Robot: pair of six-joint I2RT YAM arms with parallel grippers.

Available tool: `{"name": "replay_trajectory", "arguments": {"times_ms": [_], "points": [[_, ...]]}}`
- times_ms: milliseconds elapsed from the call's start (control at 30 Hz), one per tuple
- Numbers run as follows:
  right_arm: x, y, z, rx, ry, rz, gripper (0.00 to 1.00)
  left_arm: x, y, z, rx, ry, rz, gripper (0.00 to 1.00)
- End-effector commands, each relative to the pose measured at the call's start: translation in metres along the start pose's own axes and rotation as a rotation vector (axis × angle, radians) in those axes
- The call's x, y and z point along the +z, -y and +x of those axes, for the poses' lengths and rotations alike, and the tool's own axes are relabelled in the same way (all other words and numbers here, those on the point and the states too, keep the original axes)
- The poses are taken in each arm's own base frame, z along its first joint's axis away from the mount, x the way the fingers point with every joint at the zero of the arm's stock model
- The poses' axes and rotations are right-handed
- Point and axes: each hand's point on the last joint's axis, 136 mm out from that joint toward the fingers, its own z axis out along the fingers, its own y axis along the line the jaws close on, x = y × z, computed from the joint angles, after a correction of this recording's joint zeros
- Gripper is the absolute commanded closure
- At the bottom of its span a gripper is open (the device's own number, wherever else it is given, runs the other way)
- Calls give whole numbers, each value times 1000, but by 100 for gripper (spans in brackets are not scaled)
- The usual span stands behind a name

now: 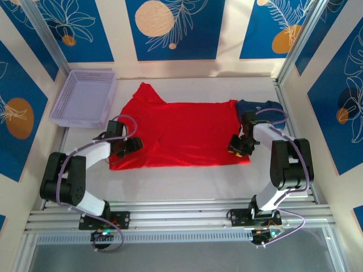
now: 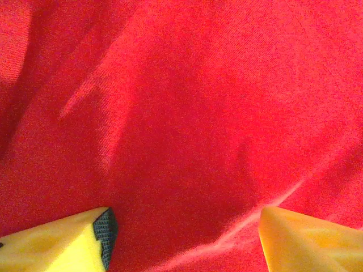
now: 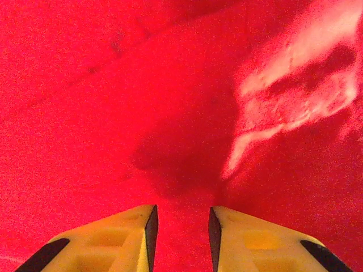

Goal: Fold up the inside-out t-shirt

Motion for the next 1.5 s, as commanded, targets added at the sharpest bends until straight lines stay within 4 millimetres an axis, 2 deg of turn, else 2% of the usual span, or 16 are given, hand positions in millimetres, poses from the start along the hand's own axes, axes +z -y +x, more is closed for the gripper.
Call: {"name": "replay_trajectory", "arguments": {"times_ms": [0, 167, 267, 333, 433, 533, 633, 733, 800, 933, 1033, 1100, 1267, 1467], "points": [[9, 11, 36, 59, -135, 8, 68, 0, -26, 30, -17, -47, -81, 31], [12, 16, 63, 126, -175, -28, 69, -10, -34, 45, -31, -48, -93, 31], [7, 16, 70, 137, -158, -44, 69, -23, -35, 38, -16, -11, -118, 31], [-2, 11, 63, 122, -119, -63, 69, -35, -31, 26, -1, 33, -125, 31], [-24, -17, 39, 20, 12, -141, 66, -53, -17, -4, 33, 129, -115, 30], [-47, -42, 5, -81, 178, -169, 61, -65, 6, -39, 68, 218, -67, 28], [-63, -61, -31, -119, 307, -183, 57, -64, 25, -71, 85, 267, -33, 25], [-71, -74, -66, -133, 389, -177, 53, -57, 36, -100, 85, 277, -26, 25], [-66, -81, -84, -133, 389, -164, 53, -48, 47, -117, 87, 277, 0, 25], [-49, -92, -108, -127, 343, -145, 54, -19, 57, -136, 82, 216, 5, 25], [-34, -92, -122, -125, 313, -112, 54, 6, 53, -148, 78, 178, -25, 25], [-23, -93, -126, -126, 274, -97, 55, 22, 43, -153, 68, 144, -55, 26], [5, -92, -123, -130, 160, -81, 57, 48, 16, -148, 36, 82, -102, 26], [26, -92, -107, -152, 61, -62, 58, 53, -8, -129, 25, 57, -147, 26]]}}
